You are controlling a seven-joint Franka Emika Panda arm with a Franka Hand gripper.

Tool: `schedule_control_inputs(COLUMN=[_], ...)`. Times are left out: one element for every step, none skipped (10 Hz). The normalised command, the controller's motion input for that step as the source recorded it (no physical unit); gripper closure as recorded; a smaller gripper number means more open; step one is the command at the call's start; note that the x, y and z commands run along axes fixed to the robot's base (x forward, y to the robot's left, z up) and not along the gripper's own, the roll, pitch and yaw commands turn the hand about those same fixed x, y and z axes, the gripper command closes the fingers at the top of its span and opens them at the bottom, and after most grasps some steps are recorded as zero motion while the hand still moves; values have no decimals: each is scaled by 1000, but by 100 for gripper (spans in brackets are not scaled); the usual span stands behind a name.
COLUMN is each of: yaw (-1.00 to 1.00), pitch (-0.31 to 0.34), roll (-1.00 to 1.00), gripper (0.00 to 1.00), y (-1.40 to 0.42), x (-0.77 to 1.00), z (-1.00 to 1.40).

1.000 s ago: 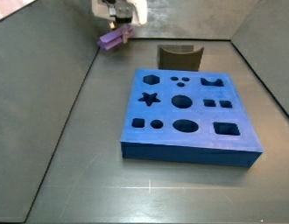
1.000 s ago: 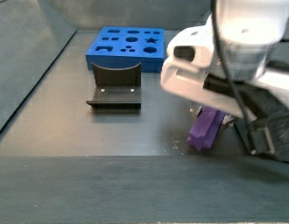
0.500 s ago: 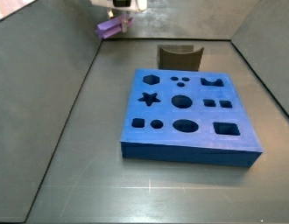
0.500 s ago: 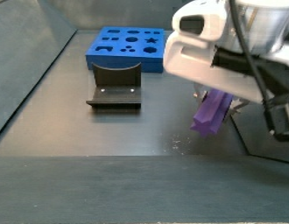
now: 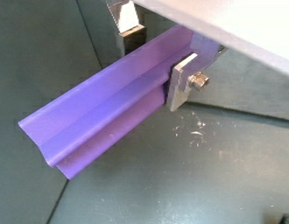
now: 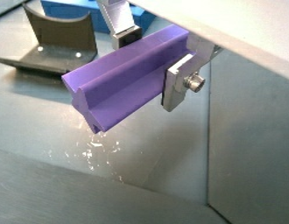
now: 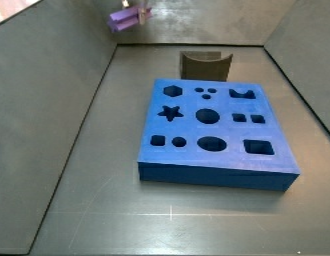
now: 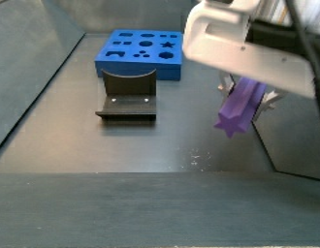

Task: Pick up the star object. Move up. Place the star object on the fixture. Regrasp the star object. Move to above the board. Insert the star object.
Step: Place the star object on the fixture.

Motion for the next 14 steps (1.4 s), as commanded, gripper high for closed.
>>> schedule_control_inputs(yaw=[4, 13, 14, 11, 9, 10, 10, 12, 1000, 1000, 1000, 1000, 1000, 731], pitch=[102, 100, 98, 91, 92, 97, 101, 114, -125, -129, -136, -123, -100, -45], roll=[89, 85, 80, 63, 59, 52, 48, 45, 214, 224, 239, 263, 291, 248], gripper=[100, 100, 100, 100, 100, 100, 100, 100, 100, 100, 100, 100, 100, 100], y=[-5, -8, -6, -4, 1, 1, 6, 9, -822, -810, -788, -739, -691, -624], x=[-27, -30, -32, -26, -21, -10, -6, 0, 1000, 1000, 1000, 1000, 1000, 1000], z=[1000, 1000, 1000, 836, 703, 528, 435, 256, -51, -83, -82, -71, -70, -70])
